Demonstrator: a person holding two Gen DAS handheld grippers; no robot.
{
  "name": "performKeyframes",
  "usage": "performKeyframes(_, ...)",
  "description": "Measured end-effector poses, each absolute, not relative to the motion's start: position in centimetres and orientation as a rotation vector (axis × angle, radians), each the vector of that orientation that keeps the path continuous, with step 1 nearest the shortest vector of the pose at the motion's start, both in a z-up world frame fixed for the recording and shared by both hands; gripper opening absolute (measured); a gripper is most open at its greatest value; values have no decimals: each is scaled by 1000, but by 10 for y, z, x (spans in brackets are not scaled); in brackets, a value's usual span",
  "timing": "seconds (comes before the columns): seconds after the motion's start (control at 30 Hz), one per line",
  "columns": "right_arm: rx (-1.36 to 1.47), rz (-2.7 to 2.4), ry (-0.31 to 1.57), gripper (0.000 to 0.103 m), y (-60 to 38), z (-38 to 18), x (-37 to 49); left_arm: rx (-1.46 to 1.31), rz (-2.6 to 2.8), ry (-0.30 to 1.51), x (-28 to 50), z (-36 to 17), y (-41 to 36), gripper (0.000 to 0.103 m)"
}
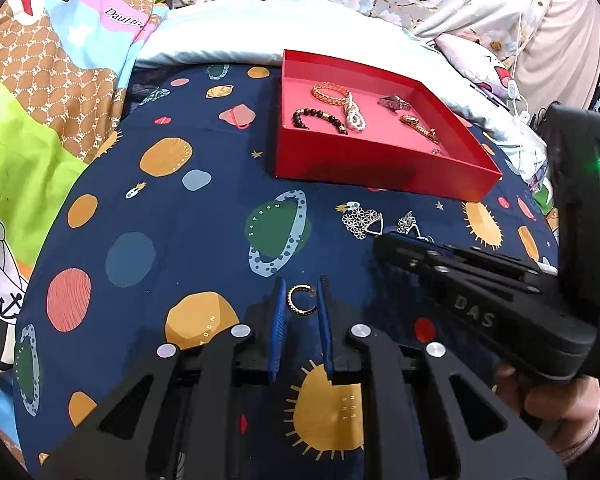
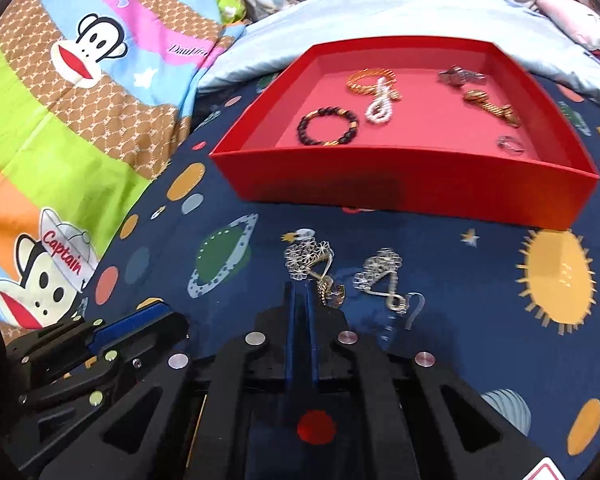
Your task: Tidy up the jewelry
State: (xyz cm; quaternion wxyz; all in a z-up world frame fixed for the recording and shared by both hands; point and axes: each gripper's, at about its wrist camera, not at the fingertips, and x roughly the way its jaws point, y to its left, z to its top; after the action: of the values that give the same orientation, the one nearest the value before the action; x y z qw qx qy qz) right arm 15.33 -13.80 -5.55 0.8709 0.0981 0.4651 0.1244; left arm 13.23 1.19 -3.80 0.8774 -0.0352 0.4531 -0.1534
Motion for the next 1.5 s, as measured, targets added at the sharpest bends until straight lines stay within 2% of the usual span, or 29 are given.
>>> performKeyframes(0.17, 152, 159, 949, 11, -151, -50, 148, -80, -324, 950, 133, -40, 13, 15)
performKeyframes(0.53, 147, 162, 969, 11, -149, -59, 151, -85, -331, 959, 134, -42, 10, 15)
performKeyframes(0.77, 126, 166, 958, 22, -143, -59, 158, -90, -334, 961, 135, -43, 10, 15)
performKeyframes(0.87, 112, 160, 947, 21, -140, -59, 160, -91, -337, 964, 135, -44, 10, 15)
performKeyframes(0.97, 81, 148, 941, 16, -139, -60, 161, -92, -337, 964, 135, -43, 10, 15)
performKeyframes(1.1, 71, 144, 951, 3, -142, -60, 158, -96, -338, 962, 135, -42, 11, 15)
performKeyframes(1.2, 92, 152, 965, 1, -147, -60, 151, -97, -340, 962, 135, -42, 10, 15)
performKeyframes(1.33, 119, 144, 961, 0, -154, -58, 143, -94, -345, 958, 133, -39, 9, 15)
performKeyframes(1.5, 177, 134, 955, 6, -161, -57, 152, -89, -348, 957, 131, -38, 7, 15)
